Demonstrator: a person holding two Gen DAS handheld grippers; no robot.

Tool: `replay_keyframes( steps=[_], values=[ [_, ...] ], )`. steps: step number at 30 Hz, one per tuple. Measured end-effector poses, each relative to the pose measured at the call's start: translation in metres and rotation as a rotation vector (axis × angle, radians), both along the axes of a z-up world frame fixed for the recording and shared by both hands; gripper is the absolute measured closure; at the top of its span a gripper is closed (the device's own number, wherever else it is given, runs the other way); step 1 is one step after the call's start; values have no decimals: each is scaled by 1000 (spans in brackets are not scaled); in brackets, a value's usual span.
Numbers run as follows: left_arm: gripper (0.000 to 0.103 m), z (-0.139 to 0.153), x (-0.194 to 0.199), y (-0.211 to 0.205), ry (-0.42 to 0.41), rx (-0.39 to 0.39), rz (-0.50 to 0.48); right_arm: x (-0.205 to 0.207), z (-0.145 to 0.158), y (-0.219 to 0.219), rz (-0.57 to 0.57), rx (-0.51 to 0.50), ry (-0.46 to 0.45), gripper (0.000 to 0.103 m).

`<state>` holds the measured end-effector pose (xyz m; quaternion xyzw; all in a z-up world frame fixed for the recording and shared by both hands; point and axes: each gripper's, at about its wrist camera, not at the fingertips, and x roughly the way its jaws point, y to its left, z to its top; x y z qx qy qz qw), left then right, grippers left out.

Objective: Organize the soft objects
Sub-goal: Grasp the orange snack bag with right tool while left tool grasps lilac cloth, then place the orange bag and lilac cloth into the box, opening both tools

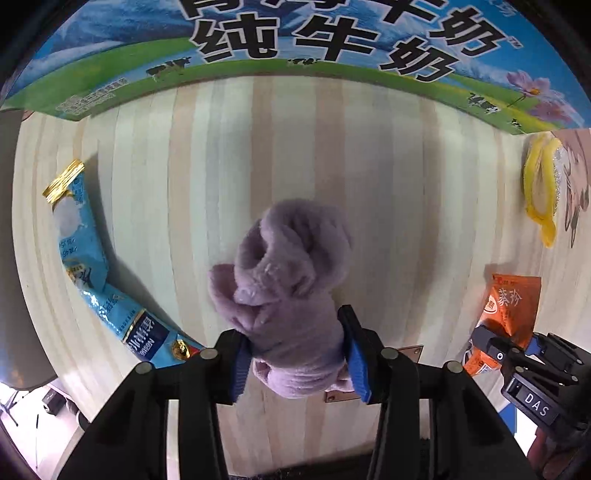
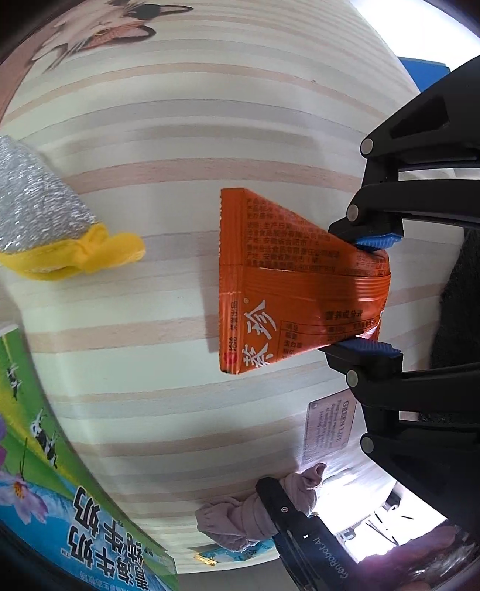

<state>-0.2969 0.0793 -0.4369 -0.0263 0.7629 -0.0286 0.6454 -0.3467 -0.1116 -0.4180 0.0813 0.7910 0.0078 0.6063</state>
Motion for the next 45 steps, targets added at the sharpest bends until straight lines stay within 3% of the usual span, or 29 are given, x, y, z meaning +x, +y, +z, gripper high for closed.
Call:
replay_keyframes(
  steps=[4,6,13,16,19,26,29,38,42,45],
  values=[
    [66,15,-18,-1,-18,-27,16,9,-4,7,2,17,2,67],
    [66,43,-21,-1,-58,-66,25,8,7,20,15,42,-13,67],
    [66,170,11,10,-237,-177,-52,43,121,50,98,201,-205,67],
    [66,196,53,26,-257,-151,-89,80,157,70,137,232,-271,67],
    [66,193,95,42,-246,-74,-117,125,169,83,156,201,-321,67],
    [66,129,180,73,-41,-89,-93,214,133,117,178,144,-261,67],
    [66,100,192,77,49,-115,-73,231,111,139,182,132,-225,67],
    [64,50,197,78,176,-134,-44,246,61,146,181,98,-132,66],
    [61,51,192,82,185,-127,-35,260,48,150,160,86,-118,49],
    [45,64,191,86,166,-129,-40,263,56,144,175,57,-133,37]
  ],
)
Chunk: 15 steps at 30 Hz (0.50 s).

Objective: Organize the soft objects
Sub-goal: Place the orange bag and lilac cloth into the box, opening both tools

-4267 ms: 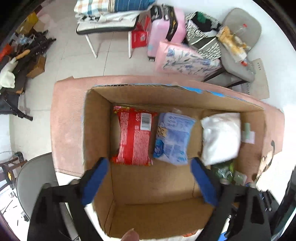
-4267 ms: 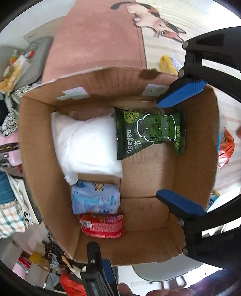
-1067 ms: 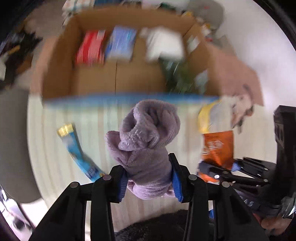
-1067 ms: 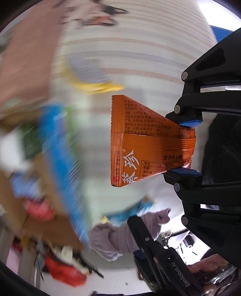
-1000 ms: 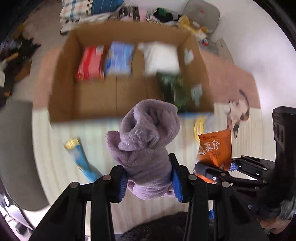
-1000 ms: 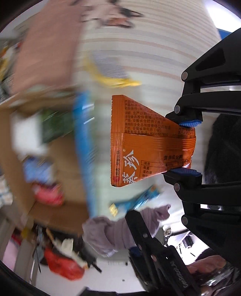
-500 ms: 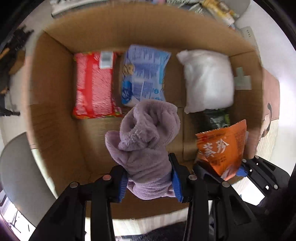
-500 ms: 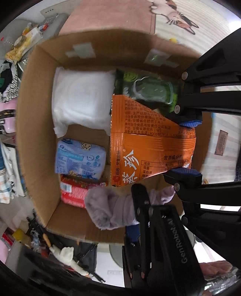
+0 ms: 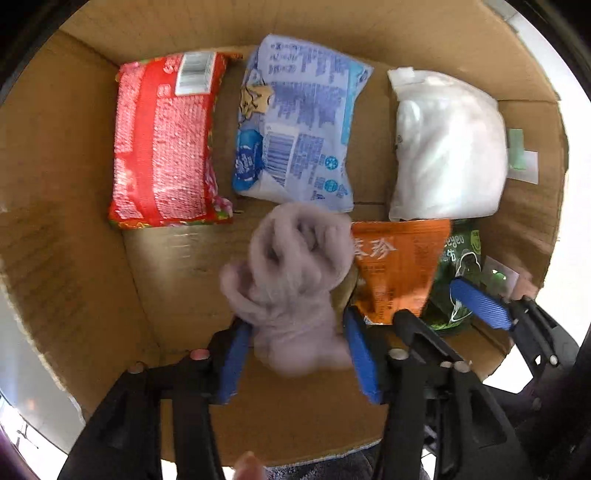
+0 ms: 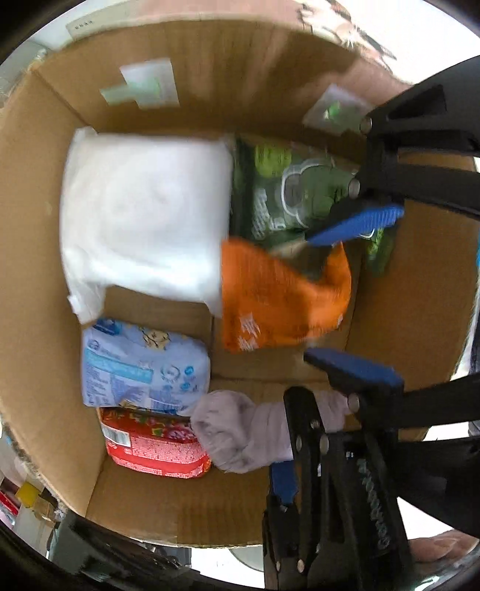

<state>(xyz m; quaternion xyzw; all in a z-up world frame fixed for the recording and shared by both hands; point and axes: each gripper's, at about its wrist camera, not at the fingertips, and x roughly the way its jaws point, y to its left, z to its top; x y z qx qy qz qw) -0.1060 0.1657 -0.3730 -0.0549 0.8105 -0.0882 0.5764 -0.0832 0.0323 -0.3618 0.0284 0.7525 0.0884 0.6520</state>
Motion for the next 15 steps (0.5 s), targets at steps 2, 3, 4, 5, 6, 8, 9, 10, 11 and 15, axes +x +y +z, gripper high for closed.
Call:
replay_keyframes(
  steps=[2,3,4,5,6,8,9,10,11,15],
  values=[
    [25,13,6,6,-27,-11,13,2,9,-4,1,-13,-2,25],
    [22,19,5,8,-40,-15,19,2,13,-5,6,-15,-7,16],
    [21,26,4,10,-55,-23,27,3,20,-6,12,-13,-15,13],
    [19,34,3,12,-69,-25,31,3,25,-6,16,-19,-19,13],
    [16,41,1,13,-87,-26,30,2,29,-6,27,-30,-24,13],
    [4,57,-6,17,-138,-6,35,-4,40,-5,49,-49,-34,6],
    [4,65,-11,19,-170,23,39,-7,43,-6,53,-55,-41,0],
    [4,74,-11,25,-204,45,42,-10,48,-6,59,-60,-54,0],
    [4,80,-17,27,-228,58,49,-13,53,-5,64,-71,-71,0],
    [4,98,-33,30,-293,80,88,-30,67,-4,62,-92,-120,0]
  ],
)
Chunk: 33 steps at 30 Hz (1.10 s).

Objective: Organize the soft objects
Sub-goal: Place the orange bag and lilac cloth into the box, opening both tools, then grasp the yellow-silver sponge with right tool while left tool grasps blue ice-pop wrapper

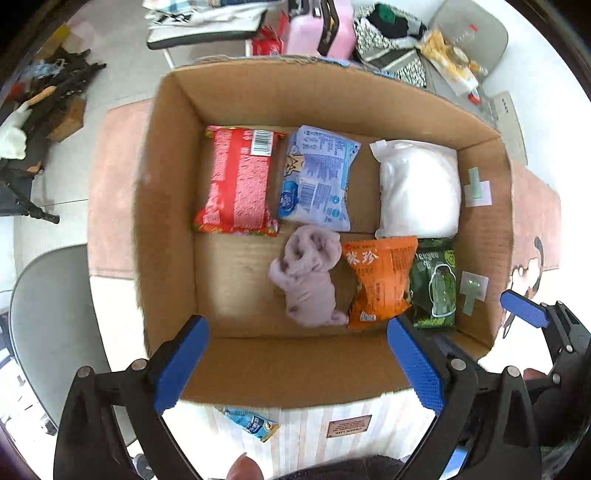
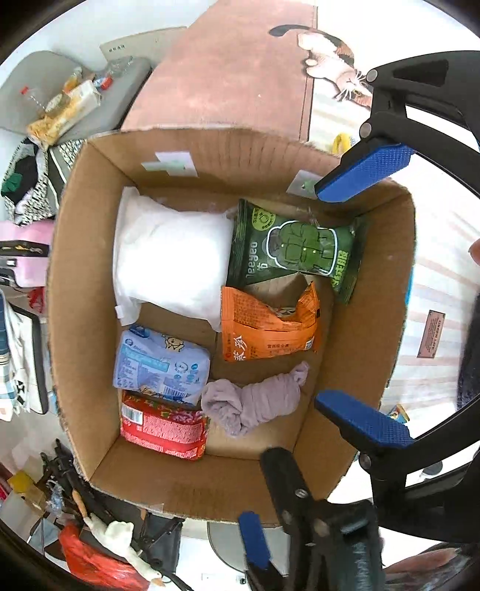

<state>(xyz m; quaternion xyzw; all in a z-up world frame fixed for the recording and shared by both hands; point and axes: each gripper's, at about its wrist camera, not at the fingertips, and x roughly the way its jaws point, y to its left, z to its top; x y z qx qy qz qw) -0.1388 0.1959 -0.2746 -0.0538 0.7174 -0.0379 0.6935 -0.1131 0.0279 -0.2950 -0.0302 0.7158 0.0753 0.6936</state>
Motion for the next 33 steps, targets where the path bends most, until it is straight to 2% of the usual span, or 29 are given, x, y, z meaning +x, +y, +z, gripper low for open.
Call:
replay_keyframes(
  steps=[4,10,18,21,24,27,31,33],
  values=[
    [4,16,-13,-3,-83,25,17,-11,14,-7,-21,0,-55,0],
    [4,39,-42,-6,-196,104,33,-31,31,-6,-13,22,-117,0],
    [4,72,-73,-14,-364,189,70,-67,70,-13,-45,81,-266,0],
    [4,76,-89,-14,-401,183,89,-85,81,-34,-78,97,-326,0],
    [4,66,-107,-8,-391,164,135,-100,76,-75,-181,113,-313,0],
    [4,48,-119,-1,-337,136,187,-112,55,-131,-347,127,-251,0],
    [5,-2,-126,9,-198,107,242,-118,1,-195,-534,143,-103,0],
    [14,-26,-128,15,-130,94,261,-117,-22,-213,-572,150,-60,0]
  ],
)
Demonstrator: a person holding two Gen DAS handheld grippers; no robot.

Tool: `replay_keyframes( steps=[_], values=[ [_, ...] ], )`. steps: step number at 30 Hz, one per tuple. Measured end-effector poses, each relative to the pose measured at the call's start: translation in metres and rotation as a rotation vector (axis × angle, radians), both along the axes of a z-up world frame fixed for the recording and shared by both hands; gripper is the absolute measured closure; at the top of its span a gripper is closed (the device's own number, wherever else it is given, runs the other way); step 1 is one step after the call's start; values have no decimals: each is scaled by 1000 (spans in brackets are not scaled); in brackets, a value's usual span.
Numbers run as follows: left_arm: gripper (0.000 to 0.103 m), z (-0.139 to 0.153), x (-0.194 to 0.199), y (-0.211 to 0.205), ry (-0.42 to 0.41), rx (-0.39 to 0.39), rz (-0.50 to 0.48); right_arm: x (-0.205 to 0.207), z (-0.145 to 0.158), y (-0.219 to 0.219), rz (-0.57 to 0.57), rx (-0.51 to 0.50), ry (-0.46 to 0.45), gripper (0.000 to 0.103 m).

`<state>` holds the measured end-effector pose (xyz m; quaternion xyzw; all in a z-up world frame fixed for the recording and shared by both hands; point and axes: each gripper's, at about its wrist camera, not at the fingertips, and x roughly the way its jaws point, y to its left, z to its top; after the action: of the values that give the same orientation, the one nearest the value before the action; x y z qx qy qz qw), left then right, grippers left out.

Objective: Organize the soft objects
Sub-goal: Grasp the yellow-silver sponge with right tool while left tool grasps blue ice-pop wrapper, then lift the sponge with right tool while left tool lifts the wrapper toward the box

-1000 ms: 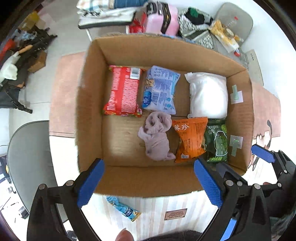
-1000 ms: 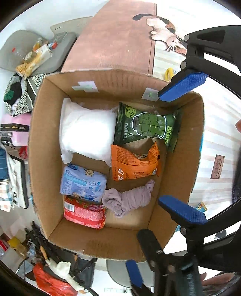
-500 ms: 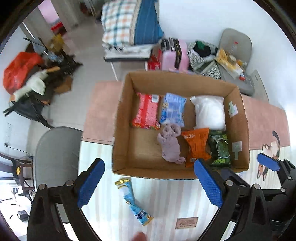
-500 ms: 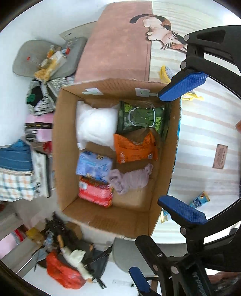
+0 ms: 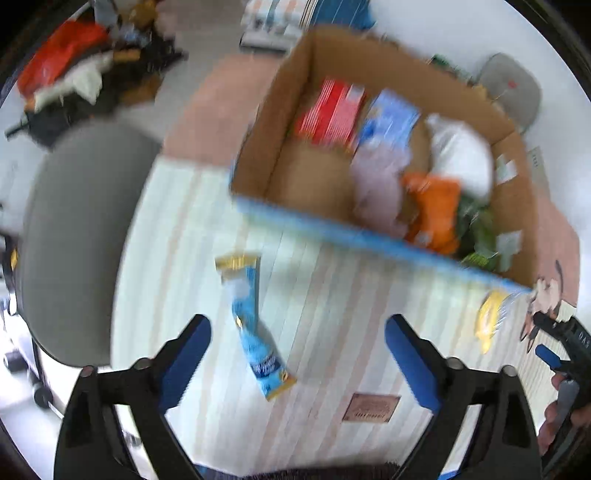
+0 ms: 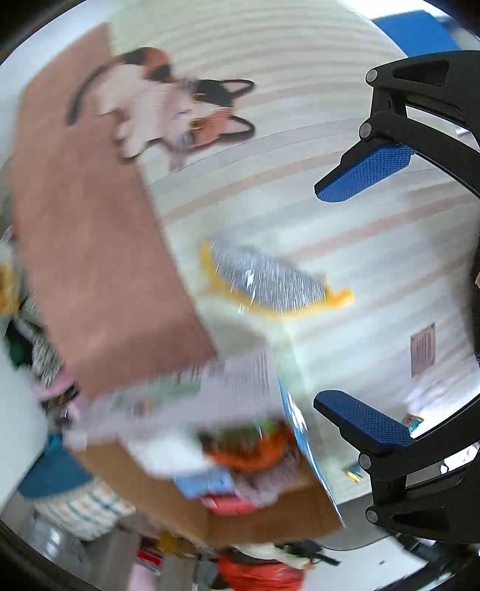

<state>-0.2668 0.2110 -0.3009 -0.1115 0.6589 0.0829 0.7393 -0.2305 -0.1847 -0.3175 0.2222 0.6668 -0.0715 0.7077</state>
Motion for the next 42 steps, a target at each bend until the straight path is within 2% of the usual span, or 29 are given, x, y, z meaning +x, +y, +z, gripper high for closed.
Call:
replay_keyframes(
  steps=[2,4,6,10,12,14,20,28,30,31,32,33,35,37,40,42],
  values=[
    [25,-21,-1,6,55,-8,18,2,-20,-10,-21,13,30,0],
    [31,-40,-2,12,100,-21,42,5,-37,-16,-44,37,50,2],
    [31,-54,-3,18,130,-39,67,10,-52,-18,-67,62,64,5],
    [31,-75,-3,26,174,-90,89,19,-77,-15,-92,97,90,32],
    [31,-84,-2,27,192,-96,90,22,-86,-12,-96,114,100,41],
    [31,-92,-2,28,210,-101,83,25,-90,-7,-78,100,103,54],
    [31,-118,-6,31,269,-122,81,19,-83,7,-3,21,104,57],
    [33,-157,-17,33,357,-102,63,-21,-84,42,201,-33,156,57],
    [41,-155,-17,30,330,-67,47,-27,-90,46,206,-20,172,57],
    [53,-153,-16,28,319,-59,37,-30,-94,47,203,-9,182,57],
    [70,-151,-17,27,308,-54,27,-33,-96,48,204,-6,186,57],
    [75,-150,-18,25,304,-65,17,-35,-98,45,208,-6,188,57],
    [82,-149,-20,24,299,-86,4,-41,-100,46,221,-13,188,57],
    [85,-147,-23,19,283,-85,-32,-47,-101,49,235,-13,188,57],
    [85,-142,-29,2,257,-86,-123,-49,-100,57,262,-12,185,57],
    [85,-143,-33,-10,254,-103,-179,-55,-99,79,281,-12,185,57]
  ],
)
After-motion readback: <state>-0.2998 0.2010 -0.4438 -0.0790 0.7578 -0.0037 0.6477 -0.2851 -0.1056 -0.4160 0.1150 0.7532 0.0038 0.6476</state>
